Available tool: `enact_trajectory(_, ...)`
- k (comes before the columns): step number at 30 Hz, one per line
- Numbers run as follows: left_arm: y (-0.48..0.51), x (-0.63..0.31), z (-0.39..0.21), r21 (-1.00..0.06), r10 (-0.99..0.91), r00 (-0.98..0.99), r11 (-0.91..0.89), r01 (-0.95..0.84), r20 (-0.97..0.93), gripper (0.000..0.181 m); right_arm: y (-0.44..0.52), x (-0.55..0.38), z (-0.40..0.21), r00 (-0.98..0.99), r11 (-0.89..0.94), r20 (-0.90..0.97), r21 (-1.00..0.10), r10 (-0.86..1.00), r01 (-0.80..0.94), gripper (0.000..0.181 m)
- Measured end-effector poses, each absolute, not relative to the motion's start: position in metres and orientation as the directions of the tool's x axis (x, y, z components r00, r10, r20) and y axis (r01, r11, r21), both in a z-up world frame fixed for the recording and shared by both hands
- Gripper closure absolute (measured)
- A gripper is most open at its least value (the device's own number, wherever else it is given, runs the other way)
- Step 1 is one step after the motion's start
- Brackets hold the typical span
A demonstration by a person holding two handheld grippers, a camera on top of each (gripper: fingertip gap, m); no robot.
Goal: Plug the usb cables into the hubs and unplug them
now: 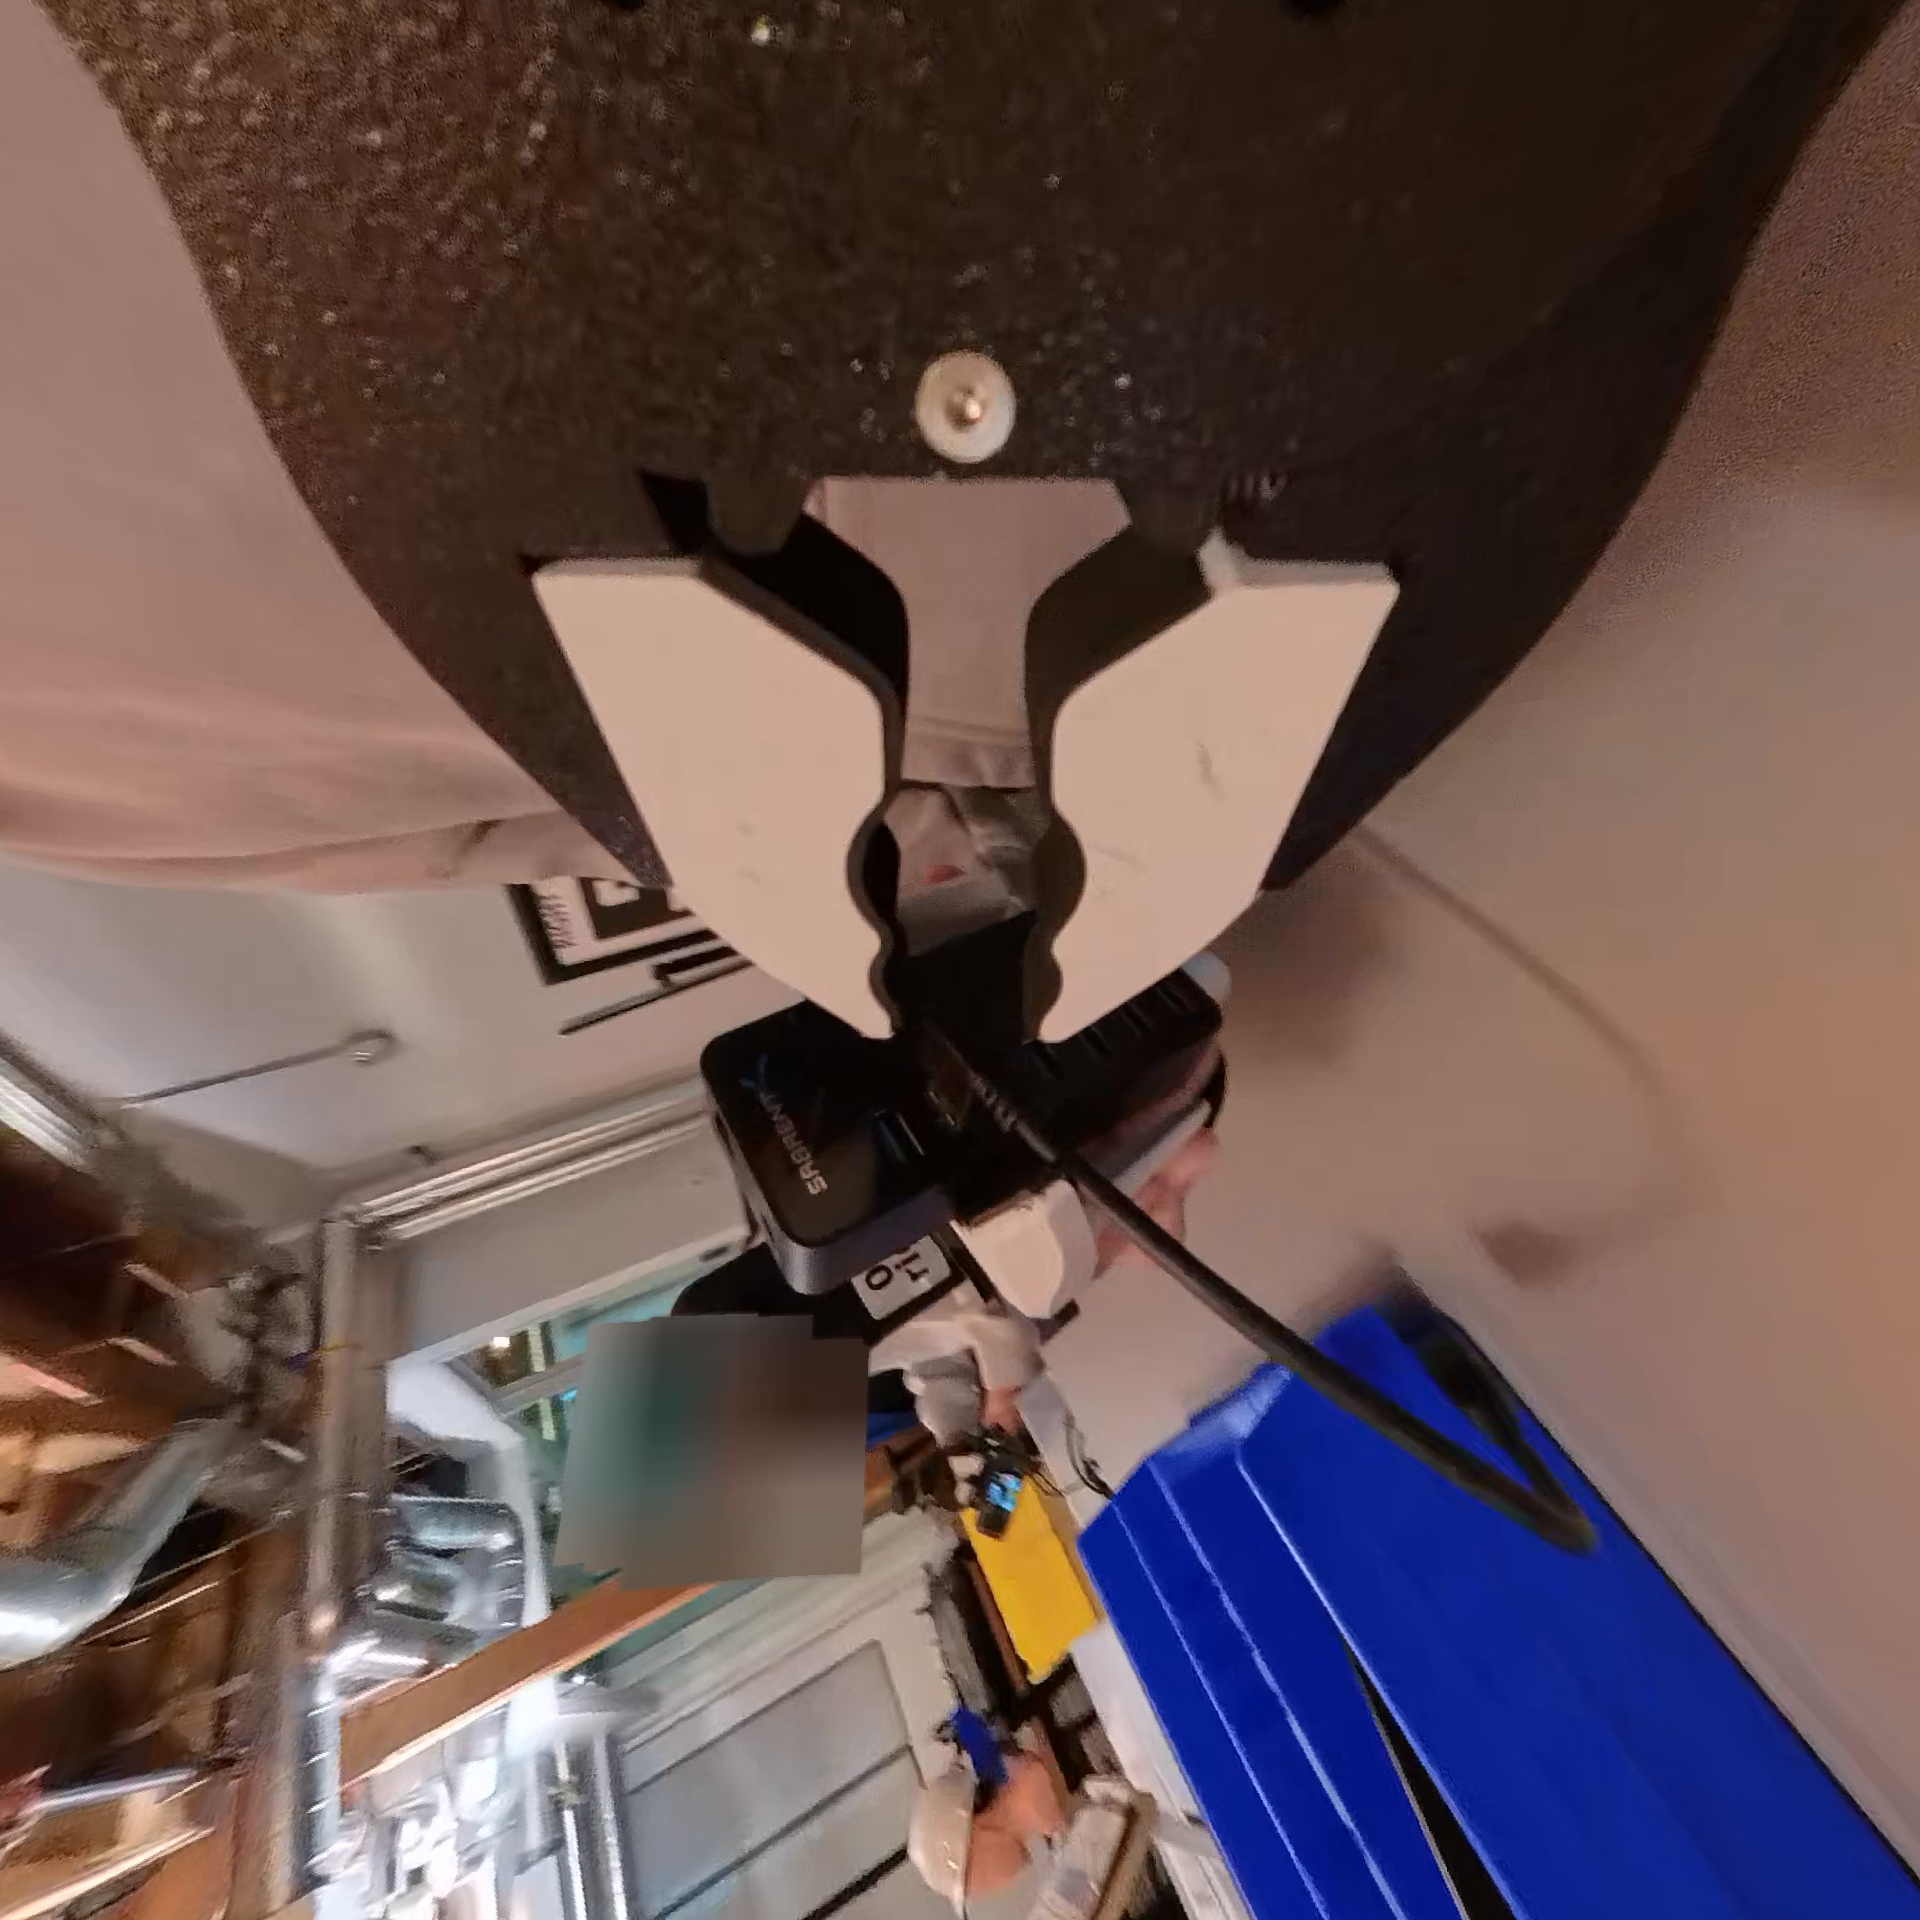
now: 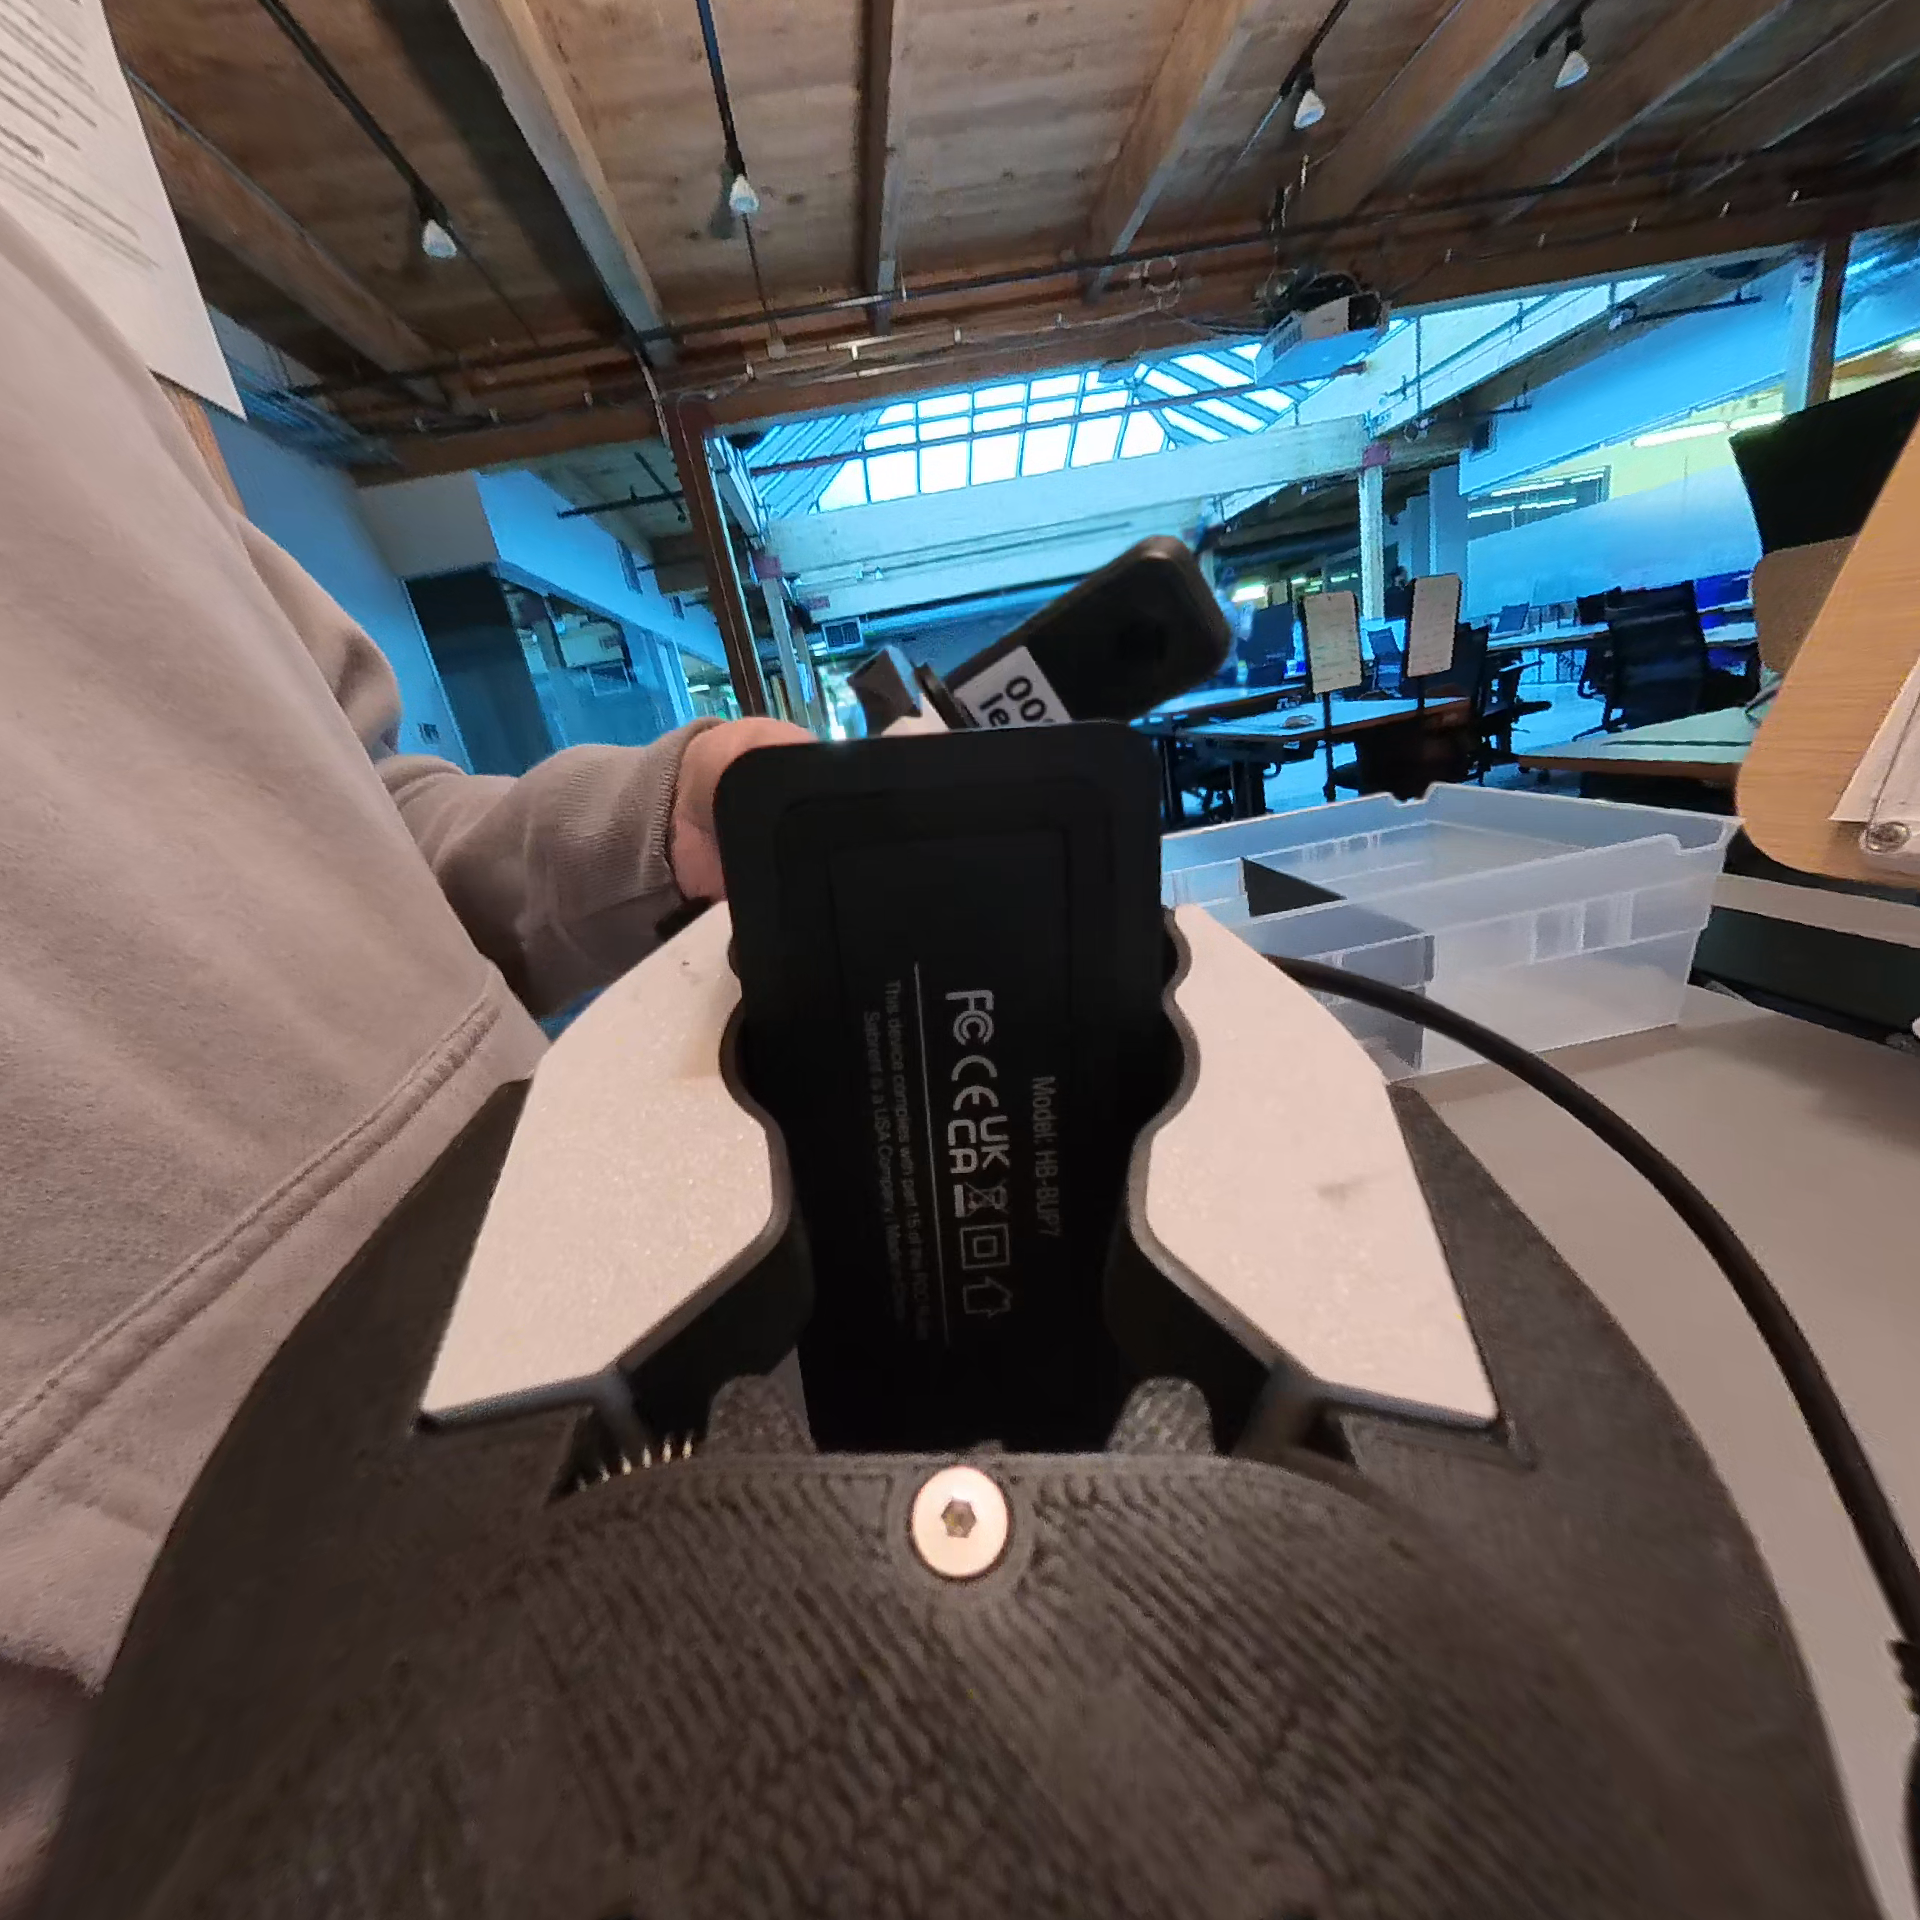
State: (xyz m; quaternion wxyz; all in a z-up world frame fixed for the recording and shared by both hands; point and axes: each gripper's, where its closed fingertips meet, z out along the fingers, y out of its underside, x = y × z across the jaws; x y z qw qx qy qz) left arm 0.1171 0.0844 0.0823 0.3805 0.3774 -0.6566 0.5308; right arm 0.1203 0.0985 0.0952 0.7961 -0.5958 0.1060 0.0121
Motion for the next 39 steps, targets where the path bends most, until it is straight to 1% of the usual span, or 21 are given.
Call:
enact_trajectory(1,0.083,0.114,0.081,-0.384,-0.072,-0.400,0.165,-0.908,0.914,0.158,0.101,0.119,0.094,0.979,0.276,-0.170,-0.952,-0.109,-0.135,0.110)
enact_trajectory(3,0.080,0.111,0.080,-0.338,-0.052,-0.351,0.164,-0.927,0.935,0.158,0.105,0.118,0.093,0.982,0.243,-0.146,-0.963,-0.120,-0.113,0.110)
enact_trajectory(4,0.080,0.112,0.080,-0.315,-0.045,-0.324,0.147,-0.938,0.945,0.165,0.106,0.117,0.092,0.984,0.227,-0.131,-0.969,-0.125,-0.100,0.110)
enact_trajectory(5,0.079,0.114,0.080,-0.288,-0.035,-0.294,0.125,-0.949,0.955,0.167,0.107,0.118,0.091,0.984,0.218,-0.121,-0.972,-0.133,-0.090,0.110)
enact_trajectory(10,0.078,0.116,0.082,-0.145,0.030,-0.144,0.077,-0.986,0.989,0.171,0.106,0.120,0.091,0.982,0.209,-0.099,-0.976,-0.160,-0.064,0.110)
enact_trajectory(15,0.078,0.118,0.078,-0.111,0.024,-0.110,0.050,-0.993,0.994,0.172,0.107,0.121,0.084,0.978,0.176,-0.116,-0.981,-0.173,-0.086,0.110)
enact_trajectory(19,0.080,0.116,0.074,-0.100,0.012,-0.100,0.081,-0.992,0.995,0.172,0.111,0.120,0.079,0.978,0.135,-0.107,-0.987,-0.177,-0.084,0.109)
enact_trajectory(25,0.078,0.117,0.086,-0.018,0.105,-0.010,0.068,-0.998,0.994,0.174,0.112,0.120,0.090,0.982,0.179,-0.091,-0.982,-0.167,-0.060,0.109)
enact_trajectory(27,0.078,0.118,0.084,-0.005,0.108,0.002,0.066,-0.998,0.994,0.174,0.112,0.121,0.088,0.982,0.151,-0.083,-0.987,-0.170,-0.057,0.107)
enact_trajectory(29,0.077,0.117,0.077,-0.024,0.070,-0.018,0.083,-0.996,0.997,0.173,0.112,0.120,0.082,0.983,0.109,-0.082,-0.992,-0.162,-0.065,0.108)
enact_trajectory(31,0.075,0.119,0.071,-0.067,0.017,-0.065,0.081,-0.995,0.998,0.171,0.110,0.121,0.075,0.982,0.074,-0.076,-0.995,-0.173,-0.064,0.110)
enact_trajectory(34,0.075,0.119,0.075,-0.163,0.017,-0.162,0.095,-0.982,0.987,0.168,0.107,0.127,0.081,0.969,0.153,-0.099,-0.986,-0.225,-0.066,0.110)
enact_trajectory(35,0.077,0.119,0.075,-0.215,-0.009,-0.217,0.101,-0.971,0.976,0.166,0.104,0.130,0.084,0.963,0.172,-0.105,-0.983,-0.248,-0.063,0.110)
enact_trajectory(36,0.080,0.122,0.071,-0.288,-0.069,-0.296,0.097,-0.953,0.953,0.163,0.101,0.132,0.084,0.958,0.166,-0.095,-0.985,-0.271,-0.050,0.110)
enact_trajectory(38,0.090,0.131,0.067,-0.476,-0.231,-0.487,0.103,-0.873,0.843,0.145,0.095,0.138,0.081,0.942,0.114,-0.068,-0.993,-0.328,-0.031,0.110)
enact_trajectory(39,0.095,0.136,0.070,-0.565,-0.305,-0.569,0.111,-0.818,0.764,0.143,0.092,0.142,0.079,0.930,0.085,-0.051,-0.996,-0.365,-0.021,0.110)
